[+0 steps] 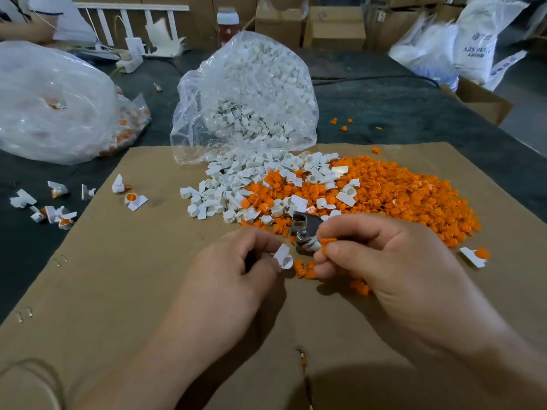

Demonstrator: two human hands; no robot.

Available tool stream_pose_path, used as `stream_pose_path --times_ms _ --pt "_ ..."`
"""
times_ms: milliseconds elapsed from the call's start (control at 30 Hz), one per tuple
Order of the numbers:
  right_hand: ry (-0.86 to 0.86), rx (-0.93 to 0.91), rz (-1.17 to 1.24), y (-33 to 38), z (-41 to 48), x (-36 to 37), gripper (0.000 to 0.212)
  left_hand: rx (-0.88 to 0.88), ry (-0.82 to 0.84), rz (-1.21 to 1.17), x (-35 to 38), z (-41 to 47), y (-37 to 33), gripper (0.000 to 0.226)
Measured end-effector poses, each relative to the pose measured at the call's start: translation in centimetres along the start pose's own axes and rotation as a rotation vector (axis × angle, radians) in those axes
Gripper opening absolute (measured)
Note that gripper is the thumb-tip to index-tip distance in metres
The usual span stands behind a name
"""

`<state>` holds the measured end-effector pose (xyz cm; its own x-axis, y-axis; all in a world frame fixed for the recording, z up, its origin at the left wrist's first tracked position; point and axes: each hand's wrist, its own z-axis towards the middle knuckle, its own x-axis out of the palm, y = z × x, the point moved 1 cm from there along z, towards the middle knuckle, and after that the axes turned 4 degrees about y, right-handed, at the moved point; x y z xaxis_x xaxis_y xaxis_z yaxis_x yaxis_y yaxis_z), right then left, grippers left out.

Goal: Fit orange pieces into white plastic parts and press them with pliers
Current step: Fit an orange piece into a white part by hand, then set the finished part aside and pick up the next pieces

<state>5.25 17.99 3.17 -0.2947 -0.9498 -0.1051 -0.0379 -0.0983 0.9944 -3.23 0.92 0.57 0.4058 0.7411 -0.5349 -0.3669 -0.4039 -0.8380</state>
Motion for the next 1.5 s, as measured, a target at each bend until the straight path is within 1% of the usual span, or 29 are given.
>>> stream_pose_path --times_ms 67,100,167,267,333,433,567,667,800,867,900,967,1000,1067,1133,1200,1233,1300,1433,1500 --pt "0.067 0.125 0.295 0.0 0.2 0.2 0.018 -0.175 0.075 -0.489 0.2 -0.2 -0.4 0.015" --pt "0.103 0.170 0.425 0.1 0.3 0.3 0.018 -0.239 0.097 -0.640 0.4 -0.3 -0.5 0.018" --pt "0.168 0.233 0.625 0.2 0.4 0.4 0.016 -0.282 0.128 -0.713 0.5 -0.4 -0.6 0.019" --pt "0.271 0.291 0.792 0.4 0.3 0.7 0.009 -0.304 0.149 -0.838 0.3 -0.4 -1.1 0.022" --pt "0.316 0.293 0.824 0.6 0.2 1.0 0.012 -0.303 0.151 -0.872 0.3 -0.4 -1.5 0.022" --pt "0.313 0.304 0.840 0.7 0.2 1.2 0.015 -0.272 0.122 -0.899 0.5 -0.5 -1.7 0.024" --pt "0.326 0.288 0.847 0.6 0.2 1.1 0.015 -0.249 0.111 -0.935 0.7 -0.6 -1.7 0.019" --pt "0.345 0.279 0.863 0.4 0.3 1.0 0.013 -0.230 0.146 -0.885 0.8 -0.7 -1.7 0.017" --pt "0.343 0.246 0.843 -0.1 0.4 0.8 0.013 -0.228 0.101 -0.819 1.0 -0.9 -1.5 0.012" --pt "0.269 0.173 0.739 -0.3 0.4 0.8 0.011 -0.232 0.060 -0.820 1.0 -0.8 -1.4 0.005" --pt "0.212 0.112 0.624 -0.5 0.3 0.8 0.011 -0.230 0.051 -0.816 0.9 -0.8 -1.4 0.004" --pt "0.106 -0.035 0.261 -0.5 -0.1 0.9 0.011 -0.220 0.053 -0.802 0.8 -0.8 -1.4 0.007" --pt "0.066 -0.114 0.049 -0.5 -0.4 1.0 0.011 -0.212 0.054 -0.788 0.7 -0.9 -1.5 0.014" --pt "0.004 -0.286 -0.354 -0.4 -1.0 1.1 0.010 -0.191 0.049 -0.757 0.7 -1.0 -1.5 0.020" --pt "-0.038 -0.434 -0.656 -0.2 -1.3 1.4 0.004 -0.159 0.024 -0.703 0.7 -1.1 -1.6 0.024" --pt "-0.043 -0.503 -0.758 0.0 -1.3 1.7 0.004 -0.122 -0.020 -0.613 0.6 -1.2 -1.5 0.025" --pt "-0.039 -0.520 -0.763 0.0 -1.3 1.8 0.004 -0.105 -0.035 -0.560 0.6 -1.2 -1.5 0.022" --pt "-0.031 -0.538 -0.767 0.1 -1.3 1.7 0.005 -0.078 -0.046 -0.484 0.6 -1.2 -1.5 0.007" --pt "0.002 -0.565 -0.787 0.2 -1.1 1.7 0.012 -0.063 -0.051 -0.464 0.6 -1.3 -1.6 0.015" --pt "0.002 -0.566 -0.791 0.2 -1.1 1.7 0.014 -0.066 -0.040 -0.484 0.6 -1.3 -1.7 0.013"
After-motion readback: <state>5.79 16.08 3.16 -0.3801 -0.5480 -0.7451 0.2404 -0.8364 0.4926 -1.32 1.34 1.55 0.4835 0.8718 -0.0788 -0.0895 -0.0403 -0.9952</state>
